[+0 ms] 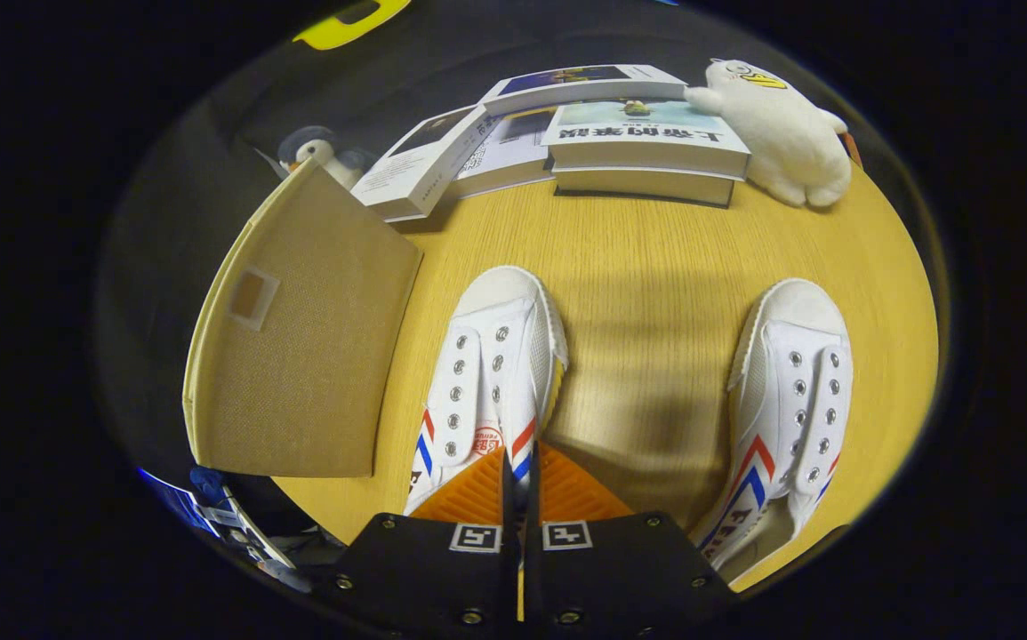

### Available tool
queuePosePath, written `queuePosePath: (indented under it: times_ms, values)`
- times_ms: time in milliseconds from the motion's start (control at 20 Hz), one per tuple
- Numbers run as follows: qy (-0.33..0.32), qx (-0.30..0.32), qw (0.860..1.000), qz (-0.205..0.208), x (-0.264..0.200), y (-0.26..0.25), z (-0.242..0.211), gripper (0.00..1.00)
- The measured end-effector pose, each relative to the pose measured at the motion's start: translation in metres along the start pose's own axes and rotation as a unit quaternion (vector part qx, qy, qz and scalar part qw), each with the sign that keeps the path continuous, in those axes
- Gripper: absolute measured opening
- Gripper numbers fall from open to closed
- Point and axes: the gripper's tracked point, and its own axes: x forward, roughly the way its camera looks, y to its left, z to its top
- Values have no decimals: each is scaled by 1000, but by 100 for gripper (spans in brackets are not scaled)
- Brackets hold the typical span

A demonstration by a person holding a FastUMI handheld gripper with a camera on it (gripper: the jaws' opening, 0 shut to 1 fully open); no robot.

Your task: Open the storage box then place both shoes into the box .Put the left shoe in first, then the right shoe, with the right side of both shoes facing outward in a uniform manner.

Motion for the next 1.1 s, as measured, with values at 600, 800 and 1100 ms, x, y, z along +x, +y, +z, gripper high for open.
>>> queuePosePath:
  times_ms: [600, 800, 1100]
  values:
    - [-54, 11, 998, 14, -117, 59, 57, 3]
    - [-73, -31, 997, 24, -147, 97, 78, 3]
    - [-67, -67, 993, 76, -153, 163, 92, 2]
